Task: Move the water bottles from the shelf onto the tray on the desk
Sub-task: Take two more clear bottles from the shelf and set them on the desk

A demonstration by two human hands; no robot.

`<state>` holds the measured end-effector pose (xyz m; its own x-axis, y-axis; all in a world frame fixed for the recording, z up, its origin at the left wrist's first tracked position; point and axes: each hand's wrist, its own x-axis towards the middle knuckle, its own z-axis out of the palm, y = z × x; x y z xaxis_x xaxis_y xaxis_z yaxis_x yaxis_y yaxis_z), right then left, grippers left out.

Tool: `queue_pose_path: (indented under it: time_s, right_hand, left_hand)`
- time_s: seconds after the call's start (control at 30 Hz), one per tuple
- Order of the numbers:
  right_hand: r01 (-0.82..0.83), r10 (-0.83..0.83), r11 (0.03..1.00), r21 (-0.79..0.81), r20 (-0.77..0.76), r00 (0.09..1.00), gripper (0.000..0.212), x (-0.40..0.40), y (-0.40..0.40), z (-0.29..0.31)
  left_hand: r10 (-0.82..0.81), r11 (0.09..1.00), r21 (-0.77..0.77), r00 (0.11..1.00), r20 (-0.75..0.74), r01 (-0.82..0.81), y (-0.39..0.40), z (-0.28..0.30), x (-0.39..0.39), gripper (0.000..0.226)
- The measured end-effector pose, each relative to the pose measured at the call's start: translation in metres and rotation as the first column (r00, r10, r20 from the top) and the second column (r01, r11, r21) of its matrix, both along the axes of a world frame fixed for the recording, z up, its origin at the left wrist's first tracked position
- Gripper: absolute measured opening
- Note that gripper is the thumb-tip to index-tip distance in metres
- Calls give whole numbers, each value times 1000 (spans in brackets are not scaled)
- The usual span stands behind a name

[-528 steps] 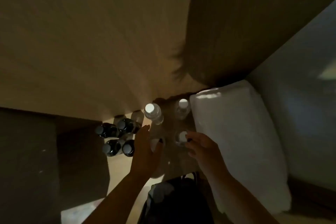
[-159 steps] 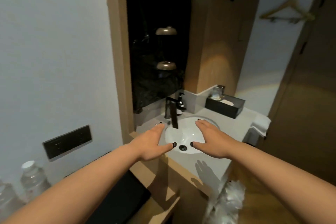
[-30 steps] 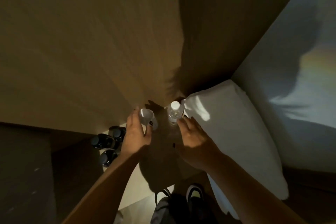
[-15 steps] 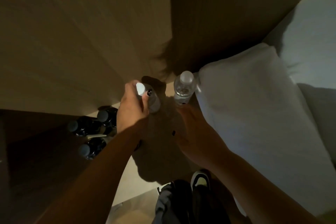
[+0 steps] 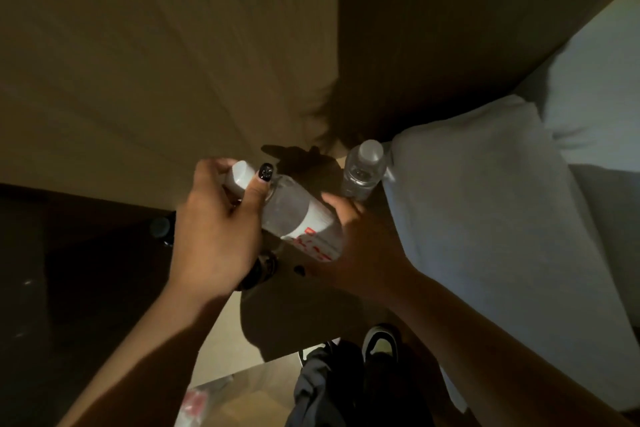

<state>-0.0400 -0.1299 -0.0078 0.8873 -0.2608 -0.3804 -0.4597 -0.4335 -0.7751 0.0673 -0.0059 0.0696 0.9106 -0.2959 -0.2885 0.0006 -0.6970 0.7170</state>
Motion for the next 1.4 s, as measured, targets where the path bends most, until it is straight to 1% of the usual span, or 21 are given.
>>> queue_pose_path:
  time_s: [0.1, 0.17, 0.23, 0.3, 0.37, 0.43, 0.47, 0.57, 0.6, 0.67, 0.73, 0.77, 0.83, 0.87, 0.9, 1.0, 1.03, 1.1, 1.17, 1.27, 1.4]
  right_hand:
    - [42, -43, 996, 80, 11, 999, 82, -4, 5, -9]
    - [64, -65, 990, 126, 3, 998, 76, -11, 7, -13]
    - [110, -108, 978, 176, -19, 994, 68, -21, 8, -16]
    - [201, -196, 959, 200, -45, 980, 66, -31, 5, -15]
    - [301, -291, 936, 183, -81, 953, 65, -43, 0, -12]
    - [369, -356, 921, 126, -112, 928, 62, -57, -9, -9]
    - [398, -385, 912, 99, -123, 914, 59, -65, -13, -9]
    - [493, -479, 868, 64, -159, 863, 53, -91, -20, -10]
    - [525, -507, 849, 68, -180, 843, 52, -99, -22, -12]
    - [560, -542, 827, 53, -191, 818, 52, -115, -25, -18]
    - [566, -550, 824, 36, -189, 813, 49, -127, -29, -22]
    - [575, -559, 817, 35, -193, 806, 46, -130, -30, -22]
    - [603, -578, 794, 75, -213, 788, 44, -136, -31, -21]
    - [608, -577, 787, 106, -223, 786, 46, -137, -30, -22]
    - [610, -575, 781, 133, -228, 786, 48, -138, -31, -21]
    - [625, -590, 764, 163, -218, 778, 50, -137, -33, -22]
    - [623, -590, 766, 160, -211, 780, 49, -136, -33, -21]
    - [612, -582, 776, 151, -201, 788, 46, -135, -33, -21]
    - [595, -561, 789, 154, -214, 799, 45, -135, -34, -20]
    - [573, -532, 804, 160, -237, 813, 46, -136, -35, -16]
    - [596, -564, 792, 136, -212, 798, 46, -132, -33, -13]
  left_hand:
    - [-6, 1000, -17, 998, -59, 5, -2, 4, -8, 19]
    - [-10, 999, -40, 997, -74, 7, -5, 2, -11, 19]
    - [1, 995, -103, 992, -123, -14, -8, -3, -12, 25]
    - [-45, 979, -202, 977, -210, 2, -11, -13, -10, 39]
    - [-141, 957, -287, 938, -318, 46, -15, -27, -10, 51]
    - [-217, 950, -292, 907, -361, 111, -25, -47, -13, 47]
    - [-218, 952, -287, 900, -378, 110, -33, -57, -16, 49]
    - [-123, 960, -279, 894, -432, -3, -68, -88, -27, 67]
    - [-105, 966, -259, 911, -399, -3, -80, -97, -31, 71]
    - [-158, 971, -215, 952, -262, 102, -99, -116, -37, 71]
    - [-220, 960, -208, 965, -144, 187, -112, -133, -39, 48]
    - [-235, 957, -206, 963, -134, 205, -116, -140, -38, 38]
    - [-219, 951, -243, 970, -107, 188, -125, -154, -39, 20]
    - [-194, 953, -255, 977, -91, 166, -127, -162, -40, 16]
    - [-166, 954, -266, 982, -88, 137, -130, -167, -41, 18]
    - [-82, 969, -238, 993, -82, 61, -129, -170, -34, 54]
    - [-89, 970, -230, 994, -60, 73, -128, -172, -31, 62]
    - [-148, 967, -213, 988, -39, 136, -123, -173, -25, 67]
    - [-140, 966, -237, 980, -140, 104, -114, -171, -22, 60]
    - [-109, 929, -369, 929, -355, -32, -90, -156, -32, 35]
    - [-109, 851, -481, 825, -555, -211, -56, -136, -47, 29]
